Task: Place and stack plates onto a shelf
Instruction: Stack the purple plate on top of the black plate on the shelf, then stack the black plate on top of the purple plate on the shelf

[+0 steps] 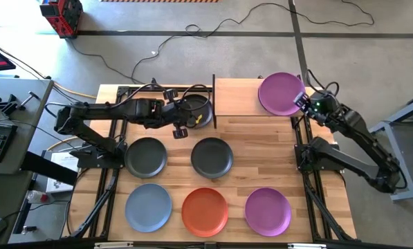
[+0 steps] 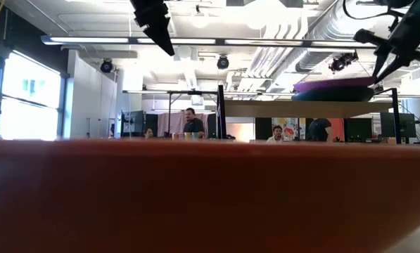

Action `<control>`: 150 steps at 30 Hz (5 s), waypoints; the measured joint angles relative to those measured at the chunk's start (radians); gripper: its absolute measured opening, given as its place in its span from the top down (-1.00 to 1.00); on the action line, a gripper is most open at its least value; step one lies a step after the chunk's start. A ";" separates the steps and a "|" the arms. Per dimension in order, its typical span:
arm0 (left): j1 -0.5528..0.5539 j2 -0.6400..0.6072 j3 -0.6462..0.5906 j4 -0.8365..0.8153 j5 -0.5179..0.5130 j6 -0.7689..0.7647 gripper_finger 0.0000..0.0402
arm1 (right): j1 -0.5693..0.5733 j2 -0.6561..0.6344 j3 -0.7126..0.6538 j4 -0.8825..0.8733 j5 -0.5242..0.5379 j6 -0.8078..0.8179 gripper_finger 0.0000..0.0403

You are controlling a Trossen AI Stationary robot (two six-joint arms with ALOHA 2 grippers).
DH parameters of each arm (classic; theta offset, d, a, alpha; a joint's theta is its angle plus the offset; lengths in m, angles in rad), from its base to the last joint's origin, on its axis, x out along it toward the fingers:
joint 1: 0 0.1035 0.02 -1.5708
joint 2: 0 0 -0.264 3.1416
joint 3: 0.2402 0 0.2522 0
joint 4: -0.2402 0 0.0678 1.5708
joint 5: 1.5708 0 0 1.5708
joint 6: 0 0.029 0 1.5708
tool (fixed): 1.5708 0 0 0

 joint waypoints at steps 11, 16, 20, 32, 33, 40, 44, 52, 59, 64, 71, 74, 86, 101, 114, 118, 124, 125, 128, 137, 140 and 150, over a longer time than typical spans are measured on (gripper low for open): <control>0.013 0.000 0.000 0.000 0.000 0.001 0.36 | -0.003 0.021 -0.019 0.058 0.005 0.001 1.00; 0.013 0.000 0.000 0.000 0.000 0.001 0.36 | -0.003 0.022 -0.019 0.055 0.011 0.001 1.00; 0.013 0.000 0.000 0.000 0.000 0.001 0.36 | -0.003 0.022 -0.019 0.056 0.016 -0.001 0.98; 0.013 0.000 0.000 0.000 0.000 0.001 0.36 | -0.002 0.022 -0.019 0.078 0.057 -0.014 0.58; 0.013 0.000 0.000 0.000 0.000 0.001 0.36 | -0.002 0.022 -0.019 0.086 0.056 -0.018 0.57; 0.013 0.000 0.000 -0.002 0.000 0.000 0.36 | -0.003 0.021 -0.012 0.132 0.016 -0.049 0.55; 0.014 -0.001 -0.024 -0.010 0.011 -0.008 0.36 | -0.002 0.021 0.034 0.138 -0.053 -0.103 0.55; 0.054 0.000 -0.140 0.022 0.127 -0.034 0.36 | 0.014 0.020 0.153 0.249 -0.346 -0.322 0.55; 0.080 0.000 -0.232 0.133 0.231 0.048 0.36 | 0.052 0.020 0.221 0.366 -0.427 -0.400 0.55; 0.097 0.000 -0.296 0.250 0.296 0.131 0.36 | 0.064 0.020 0.239 0.375 -0.428 -0.444 0.56; 0.120 0.002 -0.386 0.353 0.329 0.185 0.36 | 0.064 0.023 0.239 0.368 -0.431 -0.499 0.56; 0.137 0.009 -0.427 0.394 0.331 0.195 0.36 | 0.064 0.023 0.239 0.368 -0.432 -0.519 0.56; 0.197 0.100 -0.486 0.463 0.339 0.246 0.36 | 0.064 0.023 0.238 0.365 -0.432 -0.524 0.56; 0.205 0.261 -0.485 0.554 0.289 0.281 0.36 | 0.064 0.023 0.238 0.365 -0.431 -0.524 0.56; 0.210 0.302 -0.484 0.566 0.270 0.280 0.41 | 0.064 0.023 0.237 0.365 -0.431 -0.523 0.56; 0.208 0.293 -0.485 0.568 0.278 0.279 0.62 | 0.064 0.023 0.237 0.365 -0.431 -0.494 0.56; 0.207 0.291 -0.484 0.567 0.271 0.283 0.96 | 0.064 0.023 0.237 0.365 -0.434 -0.495 0.56; 0.207 0.291 -0.484 0.568 0.272 0.283 0.96 | 0.064 0.023 0.237 0.365 -0.435 -0.495 0.56; 0.207 0.291 -0.484 0.568 0.273 0.283 0.97 | 0.064 0.024 0.237 0.365 -0.435 -0.493 0.56; 0.157 0.272 -0.441 0.470 0.230 0.297 0.99 | 0.114 0.067 0.237 0.389 -0.457 -0.419 0.56; 0.132 0.265 -0.413 0.423 0.189 0.297 0.99 | 0.159 0.100 0.237 0.457 -0.467 -0.418 0.56; 0.087 0.152 -0.354 0.223 0.027 0.252 0.99 | 0.331 0.215 0.237 0.702 -0.473 -0.421 0.56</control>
